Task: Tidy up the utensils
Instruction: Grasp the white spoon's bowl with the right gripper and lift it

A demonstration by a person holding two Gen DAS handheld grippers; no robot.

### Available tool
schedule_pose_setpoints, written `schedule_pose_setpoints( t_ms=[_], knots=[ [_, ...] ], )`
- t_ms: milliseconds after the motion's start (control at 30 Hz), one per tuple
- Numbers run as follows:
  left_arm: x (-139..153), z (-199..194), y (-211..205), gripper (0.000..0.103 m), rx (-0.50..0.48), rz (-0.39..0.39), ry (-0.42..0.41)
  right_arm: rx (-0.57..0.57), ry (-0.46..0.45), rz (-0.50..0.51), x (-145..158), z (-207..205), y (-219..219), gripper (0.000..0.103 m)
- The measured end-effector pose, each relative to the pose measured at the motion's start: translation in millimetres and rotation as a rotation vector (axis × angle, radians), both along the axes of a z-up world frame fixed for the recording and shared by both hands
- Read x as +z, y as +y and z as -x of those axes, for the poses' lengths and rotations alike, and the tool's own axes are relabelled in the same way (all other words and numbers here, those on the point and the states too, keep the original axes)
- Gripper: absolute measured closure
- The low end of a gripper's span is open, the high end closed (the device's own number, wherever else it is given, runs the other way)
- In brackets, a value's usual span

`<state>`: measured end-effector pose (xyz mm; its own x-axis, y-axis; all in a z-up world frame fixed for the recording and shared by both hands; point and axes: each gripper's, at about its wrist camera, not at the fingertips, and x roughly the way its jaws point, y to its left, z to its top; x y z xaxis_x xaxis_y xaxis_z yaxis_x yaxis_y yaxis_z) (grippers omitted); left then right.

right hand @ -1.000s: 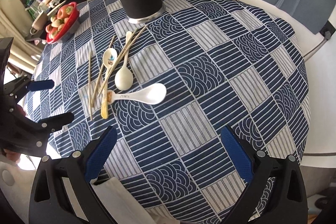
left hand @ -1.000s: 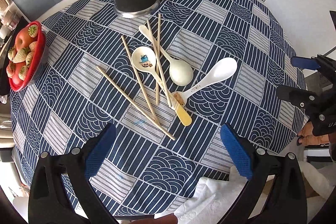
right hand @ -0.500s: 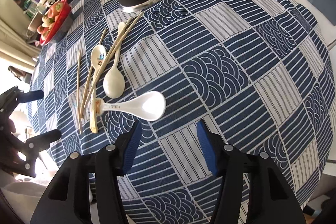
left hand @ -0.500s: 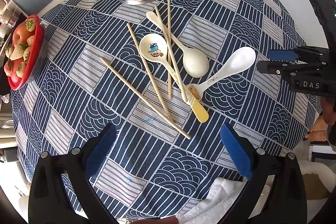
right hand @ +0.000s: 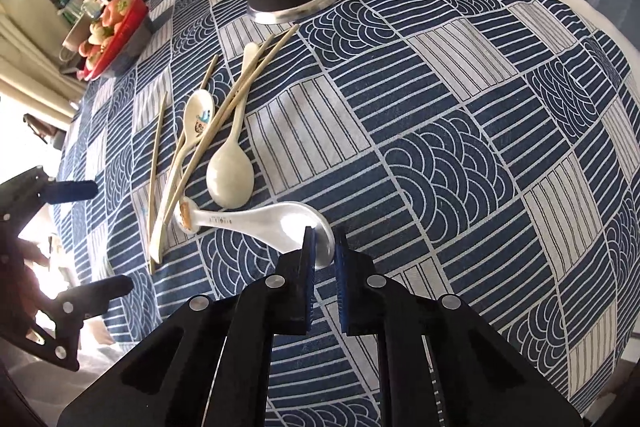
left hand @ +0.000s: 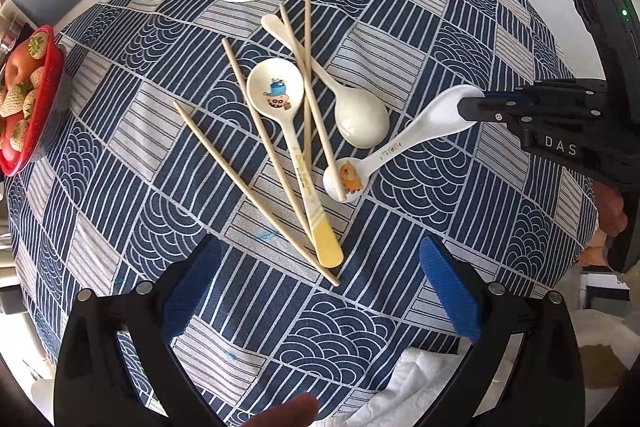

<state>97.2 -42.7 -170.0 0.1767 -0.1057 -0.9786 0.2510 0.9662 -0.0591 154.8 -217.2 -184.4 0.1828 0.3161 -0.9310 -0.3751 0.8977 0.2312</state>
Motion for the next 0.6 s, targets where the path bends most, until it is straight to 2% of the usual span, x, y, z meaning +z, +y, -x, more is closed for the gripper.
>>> schedule_pose_setpoints(
  t_ms=[67,167,300,567,600],
  knots=[
    [-1.3,-0.7,-3.8,0.006,-0.012,-0.006,-0.009,0.007,-0.009,-0.002,4.5,1.7,0.6,0.096],
    [-6.1,-3.7,-5.7,0.018,-0.001,0.002,0.004,0.015,-0.027,-0.007,14.6,3.8,1.8,0.096],
    [-10.2,-7.9,-4.0,0.019,0.029,0.040,0.020,0.018,-0.054,-0.033,31.7,6.7,0.8,0.097],
    [-10.8,-8.5,-21.7,0.019,-0.059,0.056,-0.003,0.052,-0.101,-0.067,62.1,13.9,8.7,0.097],
    [-11.7,-8.6,-24.3,0.022,-0.067,0.064,-0.006,0.052,-0.109,-0.070,65.4,14.7,9.0,0.097]
  ],
)
